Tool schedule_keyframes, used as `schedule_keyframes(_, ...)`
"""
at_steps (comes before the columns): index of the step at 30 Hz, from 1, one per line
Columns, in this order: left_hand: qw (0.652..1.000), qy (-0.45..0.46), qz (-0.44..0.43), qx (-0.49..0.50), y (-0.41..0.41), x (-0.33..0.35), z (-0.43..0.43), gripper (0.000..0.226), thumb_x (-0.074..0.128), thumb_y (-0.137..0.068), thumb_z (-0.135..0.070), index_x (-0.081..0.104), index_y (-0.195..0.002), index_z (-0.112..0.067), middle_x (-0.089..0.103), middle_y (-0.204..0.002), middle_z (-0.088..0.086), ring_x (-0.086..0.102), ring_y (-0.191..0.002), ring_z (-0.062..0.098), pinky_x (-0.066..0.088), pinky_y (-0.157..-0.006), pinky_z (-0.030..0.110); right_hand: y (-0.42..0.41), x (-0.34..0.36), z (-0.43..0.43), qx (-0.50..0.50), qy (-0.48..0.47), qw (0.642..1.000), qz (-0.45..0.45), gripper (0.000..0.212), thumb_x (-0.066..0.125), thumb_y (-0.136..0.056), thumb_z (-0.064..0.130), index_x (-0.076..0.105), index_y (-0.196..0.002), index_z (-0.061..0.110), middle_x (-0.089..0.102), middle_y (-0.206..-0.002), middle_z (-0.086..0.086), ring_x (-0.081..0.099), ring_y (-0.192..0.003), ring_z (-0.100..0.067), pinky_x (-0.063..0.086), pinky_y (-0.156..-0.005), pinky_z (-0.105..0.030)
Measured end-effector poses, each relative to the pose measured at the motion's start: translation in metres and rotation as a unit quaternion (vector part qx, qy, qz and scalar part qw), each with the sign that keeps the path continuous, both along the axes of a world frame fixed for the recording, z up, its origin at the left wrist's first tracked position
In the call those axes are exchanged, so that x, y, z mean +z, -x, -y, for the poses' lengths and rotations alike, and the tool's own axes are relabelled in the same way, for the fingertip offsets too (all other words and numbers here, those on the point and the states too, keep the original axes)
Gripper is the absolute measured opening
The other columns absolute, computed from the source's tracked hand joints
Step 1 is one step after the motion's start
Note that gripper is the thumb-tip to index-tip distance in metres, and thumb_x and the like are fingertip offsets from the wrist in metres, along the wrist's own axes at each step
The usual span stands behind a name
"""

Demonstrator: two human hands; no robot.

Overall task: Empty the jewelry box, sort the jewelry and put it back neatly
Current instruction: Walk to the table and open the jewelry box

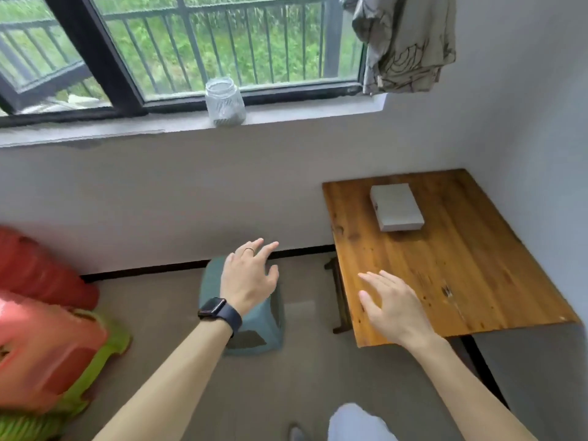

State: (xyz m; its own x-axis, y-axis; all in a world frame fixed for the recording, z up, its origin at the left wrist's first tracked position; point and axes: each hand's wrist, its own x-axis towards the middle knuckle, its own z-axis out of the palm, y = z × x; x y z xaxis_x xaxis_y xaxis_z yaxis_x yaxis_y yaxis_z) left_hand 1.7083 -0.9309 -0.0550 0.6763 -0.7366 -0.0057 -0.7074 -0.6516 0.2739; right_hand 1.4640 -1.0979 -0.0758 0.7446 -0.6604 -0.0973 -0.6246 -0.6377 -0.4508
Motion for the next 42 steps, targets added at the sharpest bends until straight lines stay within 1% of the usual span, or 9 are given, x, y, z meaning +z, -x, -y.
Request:
schedule_keyframes(5, 0.995, -0.027, -0.040, -0.083, -0.031, -0.027, 0.073, 0.054, 0.054, -0.094, -0.037, 0.044, -0.147, -0.038, 0.042, -0.155, 0.002, 0.032, -0.145, 0.020, 0.027, -0.116, 0.038, -0.016, -0.019, 0.033, -0.075, -0.034, 0.997, 0.000, 0.041, 0.045, -0.100, 0.044, 0.052, -0.140, 0.036, 0.051, -0.145, 0.016, 0.033, -0.143, -0.009, 0.028, -0.117, -0.037)
schedule_keyframes(11, 0.985, -0.049, -0.047, -0.158, -0.056, -0.048, 0.168, 0.053, 0.053, -0.094, -0.037, 0.044, -0.146, -0.039, 0.042, -0.154, 0.002, 0.033, -0.144, 0.023, 0.028, -0.115, 0.039, -0.034, -0.040, 0.088, -0.150, -0.074, 0.986, 0.004, 0.041, 0.044, -0.102, 0.043, 0.049, -0.142, 0.036, 0.050, -0.146, 0.016, 0.031, -0.144, -0.010, 0.028, -0.119, -0.038)
schedule_keyframes(15, 0.974, -0.063, -0.040, -0.215, -0.067, -0.049, 0.224, 0.051, 0.052, -0.094, -0.035, 0.045, -0.145, -0.038, 0.043, -0.154, 0.001, 0.034, -0.143, 0.023, 0.030, -0.115, 0.038, -0.044, -0.044, 0.119, -0.188, -0.093, 0.978, 0.009, 0.041, 0.043, -0.102, 0.043, 0.049, -0.142, 0.037, 0.049, -0.147, 0.016, 0.030, -0.144, -0.009, 0.028, -0.117, -0.036)
schedule_keyframes(19, 0.960, -0.071, -0.034, -0.270, -0.077, -0.056, 0.280, 0.049, 0.050, -0.094, -0.031, 0.047, -0.143, -0.036, 0.048, -0.149, -0.001, 0.040, -0.138, 0.024, 0.037, -0.110, 0.040, -0.053, -0.045, 0.145, -0.235, -0.104, 0.966, 0.006, 0.041, 0.042, -0.102, 0.041, 0.048, -0.142, 0.034, 0.048, -0.148, 0.013, 0.028, -0.145, -0.011, 0.028, -0.118, -0.037)
schedule_keyframes(23, 0.942, -0.093, -0.053, -0.318, -0.083, -0.069, 0.331, 0.050, 0.051, -0.095, -0.031, 0.047, -0.144, -0.036, 0.046, -0.151, 0.000, 0.036, -0.142, 0.023, 0.033, -0.114, 0.042, -0.060, -0.052, 0.166, -0.288, -0.118, 0.950, -0.001, 0.042, 0.041, -0.103, 0.043, 0.047, -0.144, 0.035, 0.046, -0.150, 0.013, 0.026, -0.146, -0.010, 0.029, -0.116, -0.035)
schedule_keyframes(30, 0.889, -0.148, -0.048, -0.431, -0.111, -0.107, 0.433, 0.054, 0.051, -0.092, -0.027, 0.046, -0.146, -0.035, 0.044, -0.153, 0.000, 0.036, -0.142, 0.026, 0.034, -0.115, 0.045, -0.096, -0.086, 0.190, -0.401, -0.144, 0.905, -0.012, 0.044, 0.041, -0.102, 0.045, 0.046, -0.144, 0.035, 0.047, -0.149, 0.013, 0.029, -0.145, -0.010, 0.027, -0.117, -0.034)
schedule_keyframes(34, 0.858, -0.162, -0.036, -0.486, -0.130, -0.134, 0.485, 0.054, 0.050, -0.095, -0.028, 0.043, -0.147, -0.037, 0.042, -0.154, 0.002, 0.034, -0.144, 0.027, 0.031, -0.117, 0.047, -0.130, -0.106, 0.211, -0.472, -0.145, 0.870, 0.001, 0.041, 0.045, -0.101, 0.042, 0.051, -0.141, 0.032, 0.054, -0.144, 0.011, 0.036, -0.142, -0.013, 0.032, -0.113, -0.033)
schedule_keyframes(39, 0.826, -0.175, -0.043, -0.534, -0.132, -0.160, 0.517, 0.051, 0.048, -0.098, -0.031, 0.040, -0.149, -0.036, 0.036, -0.158, 0.004, 0.029, -0.146, 0.030, 0.029, -0.118, 0.048, -0.155, -0.132, 0.220, -0.533, -0.159, 0.831, -0.001, 0.041, 0.048, -0.100, 0.042, 0.052, -0.139, 0.030, 0.058, -0.140, 0.007, 0.045, -0.136, -0.017, 0.035, -0.110, -0.031)
schedule_keyframes(42, 0.820, -0.170, -0.056, -0.544, -0.128, -0.177, 0.534, 0.052, 0.050, -0.099, -0.034, 0.038, -0.149, -0.038, 0.032, -0.160, 0.006, 0.029, -0.146, 0.033, 0.032, -0.115, 0.050, -0.161, -0.155, 0.225, -0.555, -0.163, 0.816, 0.001, 0.042, 0.049, -0.100, 0.042, 0.052, -0.140, 0.030, 0.057, -0.141, 0.008, 0.045, -0.136, -0.016, 0.036, -0.109, -0.029)
